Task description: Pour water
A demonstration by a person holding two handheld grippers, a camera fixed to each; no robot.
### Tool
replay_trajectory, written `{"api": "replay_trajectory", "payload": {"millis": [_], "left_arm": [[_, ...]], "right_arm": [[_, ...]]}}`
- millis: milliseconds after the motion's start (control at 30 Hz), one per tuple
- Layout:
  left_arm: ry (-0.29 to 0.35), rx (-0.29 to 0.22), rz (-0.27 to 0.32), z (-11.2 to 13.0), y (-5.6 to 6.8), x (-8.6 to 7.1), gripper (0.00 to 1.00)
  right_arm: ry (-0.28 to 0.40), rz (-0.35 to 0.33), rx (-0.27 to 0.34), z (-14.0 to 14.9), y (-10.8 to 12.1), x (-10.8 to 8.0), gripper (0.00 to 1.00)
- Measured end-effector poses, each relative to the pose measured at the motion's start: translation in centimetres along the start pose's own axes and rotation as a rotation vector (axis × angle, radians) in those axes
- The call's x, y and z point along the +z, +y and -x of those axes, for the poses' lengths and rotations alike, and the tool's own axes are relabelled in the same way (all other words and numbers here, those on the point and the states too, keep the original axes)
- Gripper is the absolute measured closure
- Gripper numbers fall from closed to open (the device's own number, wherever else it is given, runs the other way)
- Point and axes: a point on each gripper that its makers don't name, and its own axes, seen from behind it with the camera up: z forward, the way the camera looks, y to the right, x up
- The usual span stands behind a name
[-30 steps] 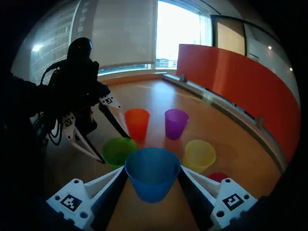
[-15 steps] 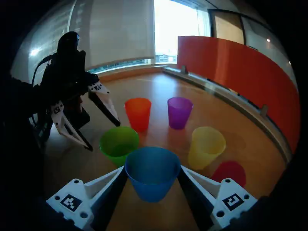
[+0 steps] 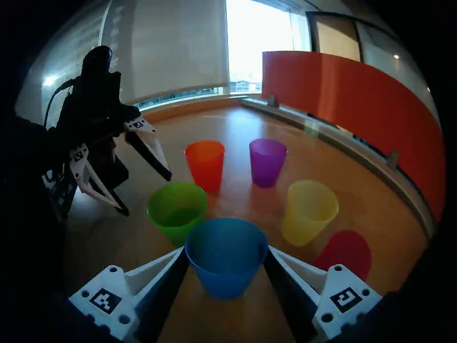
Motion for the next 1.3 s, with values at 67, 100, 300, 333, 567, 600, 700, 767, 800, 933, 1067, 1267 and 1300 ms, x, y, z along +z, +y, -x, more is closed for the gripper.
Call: {"api": "replay_trajectory", "payload": {"millis": [67,100,300,333,567,600,700,767,800,933,1067,1267,1300], "left_arm": [[0.001,0.000,-0.003,0.0,0.0,-0.1,0.02],[0.002,0.000,-0.004,0.0,0.0,-0.1,0.02],[0.004,-0.002,-0.008,0.1,0.1,-0.4,0.02],[0.004,-0.002,-0.008,0.1,0.2,-0.4,0.02],[0.004,-0.005,-0.004,0.3,0.5,-0.4,0.02],[0.004,-0.004,-0.004,0.3,0.5,-0.4,0.02],[0.002,-0.001,-0.003,0.3,0.7,-0.4,0.02],[0.001,0.000,-0.003,0.3,0.8,-0.4,0.02],[0.002,0.000,-0.003,0.3,0.8,-0.4,0.02],[0.002,-0.003,-0.008,0.2,0.7,-0.5,0.02],[0.003,-0.008,-0.023,0.3,0.3,-0.8,0.02],[0.010,-0.017,-0.045,0.5,0.0,-1.5,0.02],[0.012,-0.018,-0.050,0.5,0.0,-1.6,0.02]], "right_arm": [[0.001,0.001,-0.002,0.1,-0.1,0.0,0.09],[0.001,0.002,-0.001,0.1,-0.1,0.0,0.09],[-0.001,0.008,0.008,0.3,-0.2,-0.2,0.08],[-0.002,0.009,0.011,0.3,-0.2,-0.3,0.08],[-0.015,0.010,0.028,1.0,-0.4,-0.7,0.06],[-0.017,0.012,0.028,1.1,-0.4,-0.7,0.05],[-0.023,0.020,0.025,1.4,-0.4,-0.7,0.04],[-0.024,0.027,0.023,1.5,-0.4,-0.8,0.04],[-0.024,0.028,0.024,1.5,-0.4,-0.8,0.03],[-0.024,0.030,0.029,1.6,-0.5,-1.0,0.02],[-0.024,0.035,0.034,1.9,-0.6,-1.4,0.02],[-0.021,0.053,0.041,2.6,-0.8,-2.6,0.02],[-0.019,0.058,0.041,2.7,-0.8,-2.8,0.02]]}}
